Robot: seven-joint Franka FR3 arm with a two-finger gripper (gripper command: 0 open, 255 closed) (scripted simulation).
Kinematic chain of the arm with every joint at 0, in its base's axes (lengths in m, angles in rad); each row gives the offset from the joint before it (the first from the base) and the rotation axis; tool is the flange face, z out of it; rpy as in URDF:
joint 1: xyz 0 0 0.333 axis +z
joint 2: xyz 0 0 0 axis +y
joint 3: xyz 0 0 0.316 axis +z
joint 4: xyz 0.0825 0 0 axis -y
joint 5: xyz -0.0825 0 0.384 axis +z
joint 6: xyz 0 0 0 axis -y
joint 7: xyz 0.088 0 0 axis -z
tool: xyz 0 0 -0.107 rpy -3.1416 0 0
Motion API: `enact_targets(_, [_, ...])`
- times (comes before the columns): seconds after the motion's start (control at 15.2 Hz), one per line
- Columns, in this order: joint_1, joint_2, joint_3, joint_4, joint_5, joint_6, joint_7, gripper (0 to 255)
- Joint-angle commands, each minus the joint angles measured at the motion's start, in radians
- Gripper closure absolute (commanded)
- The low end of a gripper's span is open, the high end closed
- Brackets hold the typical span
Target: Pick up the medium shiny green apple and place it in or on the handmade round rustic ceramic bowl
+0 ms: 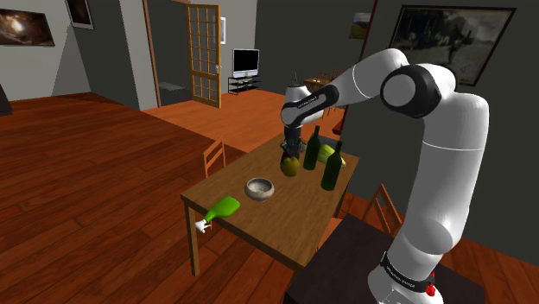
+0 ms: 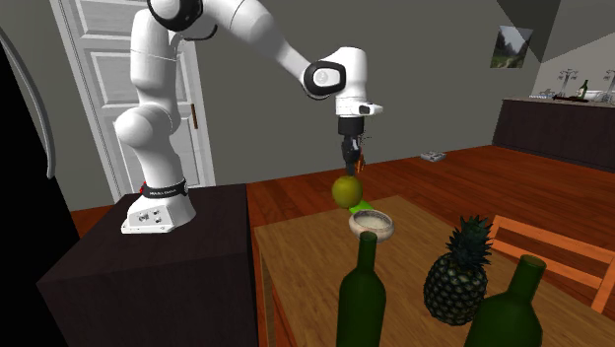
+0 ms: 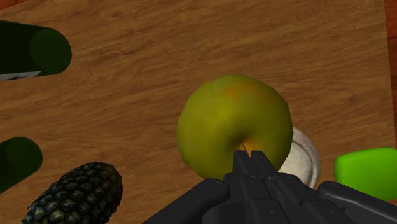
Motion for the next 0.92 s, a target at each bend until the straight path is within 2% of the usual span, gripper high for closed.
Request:
enact_targets(0.0, [0.012,0.041,0.010,0.083,0.008,-0.045,0.016,255])
enact_targets(0.4, [0.044,0.201,0.037,0.396,0.028,-0.205,0.061,255])
enact_targets(0.59, [0.058,0.316,0.049,0.617,0.038,-0.314,0.081,255])
enact_targets(0.86, [0.059,0.328,0.050,0.582,0.038,-0.267,0.085,255])
